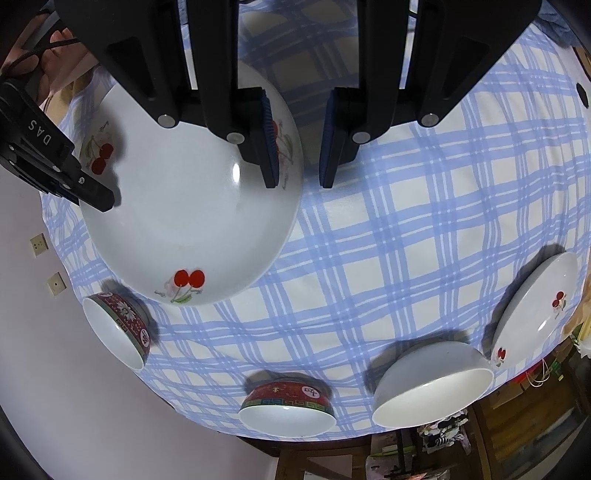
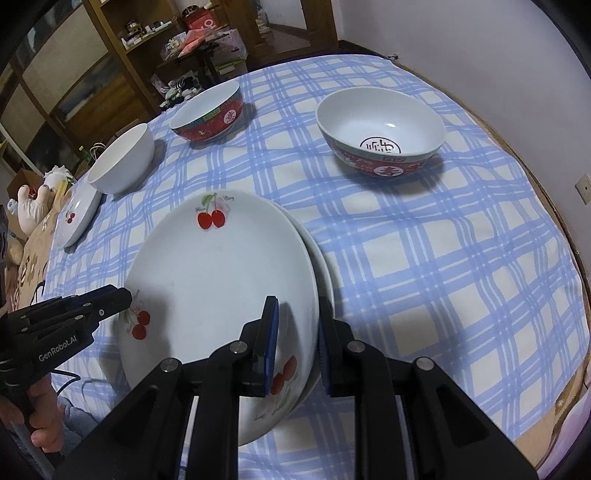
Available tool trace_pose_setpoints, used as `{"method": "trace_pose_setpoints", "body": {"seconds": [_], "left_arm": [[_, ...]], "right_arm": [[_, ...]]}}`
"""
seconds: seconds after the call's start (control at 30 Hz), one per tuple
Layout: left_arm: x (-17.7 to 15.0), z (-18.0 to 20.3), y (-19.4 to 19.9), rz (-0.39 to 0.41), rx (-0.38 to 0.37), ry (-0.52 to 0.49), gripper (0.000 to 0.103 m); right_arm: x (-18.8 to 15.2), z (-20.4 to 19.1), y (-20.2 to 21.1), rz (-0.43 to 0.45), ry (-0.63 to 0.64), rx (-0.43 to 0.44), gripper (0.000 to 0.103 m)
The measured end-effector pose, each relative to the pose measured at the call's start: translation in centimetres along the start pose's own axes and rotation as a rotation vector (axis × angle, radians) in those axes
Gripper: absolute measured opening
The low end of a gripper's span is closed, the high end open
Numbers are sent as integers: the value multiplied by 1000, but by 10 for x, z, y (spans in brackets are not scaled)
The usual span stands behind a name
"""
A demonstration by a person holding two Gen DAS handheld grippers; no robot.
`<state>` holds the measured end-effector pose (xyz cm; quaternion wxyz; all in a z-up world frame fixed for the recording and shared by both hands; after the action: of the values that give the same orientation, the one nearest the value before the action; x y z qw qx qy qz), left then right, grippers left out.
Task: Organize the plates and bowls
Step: 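Open both tools to release the stacked cherry plates, then move both tools to a third cherry-print plate on the cloth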
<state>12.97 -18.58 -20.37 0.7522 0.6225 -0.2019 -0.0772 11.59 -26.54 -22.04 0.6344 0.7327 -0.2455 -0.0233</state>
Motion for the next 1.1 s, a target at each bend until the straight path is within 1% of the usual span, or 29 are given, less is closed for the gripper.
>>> {"method": "trace_pose_setpoints", "body": {"seconds": [0.17,0.27,0.33,0.4,0.5,0.53,0.57,0.6,0.63,0.73,0.77,0.8,0.83,0.87,0.93,0.97,1.0,1.03,1.1], "left_arm": [[-1,-1,3,7,16,-4,22],[-1,-2,5,8,23,-4,22],[-2,-3,6,6,32,4,25],[-5,-4,5,0,25,5,27],[-6,-4,4,-5,37,0,28],[-7,-4,4,-5,41,-1,29],[-7,-5,5,-3,44,-1,31],[-8,-5,6,-2,45,1,34],[-8,-7,8,1,47,6,35],[-10,-10,15,25,57,16,42],[-10,-11,18,35,64,18,47],[-11,-13,24,53,69,22,51],[-10,-13,27,66,72,24,53],[-10,-13,31,75,76,24,55],[-11,-13,38,95,87,18,64],[-11,-12,41,98,94,14,75],[-12,-12,44,106,101,11,81],[-12,-10,47,113,105,8,82],[-11,-7,50,117,109,-1,85]], "right_arm": [[-2,1,3,4,-15,-3,23],[-3,0,6,8,-11,-2,27],[-3,0,9,14,-13,4,30],[-4,1,10,15,-15,4,31],[-4,1,11,19,-8,-11,31],[-4,1,13,27,-5,-26,35],[-3,1,16,42,0,-44,40],[-2,0,21,64,9,-53,47],[-1,-2,25,77,15,-49,49],[-1,-5,31,96,33,-49,49],[-2,-5,32,100,35,-54,50],[-2,-5,33,102,37,-58,54],[-2,-6,35,107,37,-60,62],[-2,-5,37,114,35,-63,65],[-1,-4,44,140,29,-74,79],[0,-4,46,149,24,-78,84],[0,-1,50,162,15,-84,93],[0,0,52,172,8,-88,99],[1,3,58,189,-4,-89,103]]}}
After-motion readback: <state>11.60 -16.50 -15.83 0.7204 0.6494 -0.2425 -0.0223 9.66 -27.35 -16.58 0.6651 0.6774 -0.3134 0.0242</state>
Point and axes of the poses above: each gripper's, at about its wrist camera, not at the fingertips, and y roughly against the way its jaws point, z to its right, x to its top, the point moved 8 cm from there along -y, roughly the way its jaws point, and after that the axes turned 8 degrees about -z, right-handed, at the moved point
